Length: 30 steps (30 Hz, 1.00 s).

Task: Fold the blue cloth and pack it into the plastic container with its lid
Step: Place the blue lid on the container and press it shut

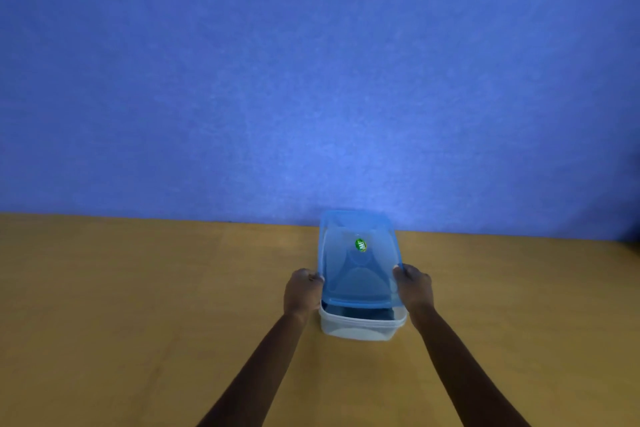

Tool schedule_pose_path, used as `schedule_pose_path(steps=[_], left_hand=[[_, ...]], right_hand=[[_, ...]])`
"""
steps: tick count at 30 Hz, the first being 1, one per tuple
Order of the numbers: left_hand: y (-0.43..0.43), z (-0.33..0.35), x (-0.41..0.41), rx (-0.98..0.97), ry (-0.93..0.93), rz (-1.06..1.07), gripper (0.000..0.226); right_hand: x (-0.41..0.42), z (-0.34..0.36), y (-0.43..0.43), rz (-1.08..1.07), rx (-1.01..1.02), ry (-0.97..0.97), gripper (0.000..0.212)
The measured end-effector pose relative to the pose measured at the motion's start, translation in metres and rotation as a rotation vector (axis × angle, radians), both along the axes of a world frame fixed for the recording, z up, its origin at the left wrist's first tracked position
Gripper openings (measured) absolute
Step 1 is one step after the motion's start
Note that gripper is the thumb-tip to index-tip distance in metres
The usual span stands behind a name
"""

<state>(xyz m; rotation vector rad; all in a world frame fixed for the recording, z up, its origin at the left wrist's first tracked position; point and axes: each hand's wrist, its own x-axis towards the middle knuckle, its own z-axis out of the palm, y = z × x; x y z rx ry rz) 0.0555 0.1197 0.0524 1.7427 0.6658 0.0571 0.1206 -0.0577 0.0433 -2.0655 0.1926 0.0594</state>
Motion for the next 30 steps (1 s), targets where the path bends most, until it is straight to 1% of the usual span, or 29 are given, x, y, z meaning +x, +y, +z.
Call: schedule_pose_path(steps=[2,4,6,8,10,12,15,17,22,24,28,30], left_hand=[[-0.004,0.001,-0.001,0.062,-0.003,0.007,0.021],[-0.005,-0.001,-0.003,0.098,-0.003,0.014,0.024],[-0.005,0.000,-0.005,0.073,0.005,0.019,0.031],[-0.004,0.000,-0.006,0.004,0.032,0.044,0.037],[-0.003,-0.001,-0.008,-0.022,0.057,0.068,0.037],[-0.005,0.000,-0.011,0.022,0.048,0.070,0.034],[-0.008,0.000,-0.015,0.138,0.030,0.033,0.027],[-0.009,0.000,-0.016,0.146,0.017,0.029,0.020],[-0.009,0.001,-0.018,0.005,0.000,0.080,0.019],[-0.009,0.001,-0.019,-0.067,0.011,0.108,0.013],[-0.009,0.001,-0.018,-0.149,0.022,0.145,0.011],[-0.009,0.002,-0.017,-0.156,0.042,0.144,0.014]], right_hand=[[-0.004,-0.003,-0.002,0.001,0.003,0.000,0.024],[-0.006,-0.005,-0.003,-0.003,-0.016,-0.012,0.031],[-0.008,-0.004,-0.003,0.000,-0.042,-0.029,0.032],[-0.011,-0.002,-0.004,0.002,-0.055,-0.048,0.032],[-0.014,-0.001,-0.004,-0.001,-0.051,-0.057,0.033],[-0.018,-0.002,-0.005,-0.010,-0.041,-0.057,0.033],[-0.024,-0.003,-0.008,-0.012,-0.026,-0.063,0.031],[-0.026,-0.004,-0.011,-0.003,-0.044,-0.066,0.028],[-0.031,-0.003,-0.018,0.001,-0.052,-0.009,0.027],[-0.034,-0.004,-0.021,0.007,-0.046,0.011,0.028],[-0.041,-0.007,-0.022,-0.018,0.073,0.084,0.031],[-0.042,-0.005,-0.023,-0.015,0.075,0.087,0.029]])
